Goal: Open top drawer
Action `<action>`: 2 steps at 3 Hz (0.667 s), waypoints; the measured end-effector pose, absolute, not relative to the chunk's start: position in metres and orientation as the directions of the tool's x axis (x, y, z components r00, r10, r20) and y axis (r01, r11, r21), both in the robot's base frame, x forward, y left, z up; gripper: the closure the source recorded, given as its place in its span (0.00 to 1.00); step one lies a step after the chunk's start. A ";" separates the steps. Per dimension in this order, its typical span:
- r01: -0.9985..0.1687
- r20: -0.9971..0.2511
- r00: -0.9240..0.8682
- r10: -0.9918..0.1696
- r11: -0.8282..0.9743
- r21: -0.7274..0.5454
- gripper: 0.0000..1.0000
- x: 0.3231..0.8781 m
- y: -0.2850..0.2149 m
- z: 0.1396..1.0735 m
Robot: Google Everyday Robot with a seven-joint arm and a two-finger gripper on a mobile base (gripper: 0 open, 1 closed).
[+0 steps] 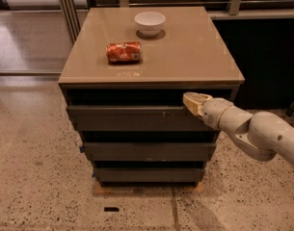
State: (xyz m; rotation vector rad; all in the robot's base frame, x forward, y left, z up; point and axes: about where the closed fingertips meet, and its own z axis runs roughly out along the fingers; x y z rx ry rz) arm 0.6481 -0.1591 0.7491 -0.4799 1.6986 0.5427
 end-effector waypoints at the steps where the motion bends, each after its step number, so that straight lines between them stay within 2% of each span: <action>1: -0.565 -0.980 -0.199 -0.007 0.818 0.109 1.00 0.659 -0.158 0.736; 2: -0.523 -0.975 -0.222 -0.019 0.846 0.103 1.00 0.705 -0.161 0.728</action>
Offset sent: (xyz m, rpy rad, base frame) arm 0.0611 -0.0026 -0.0333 -0.0050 0.0365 -0.0794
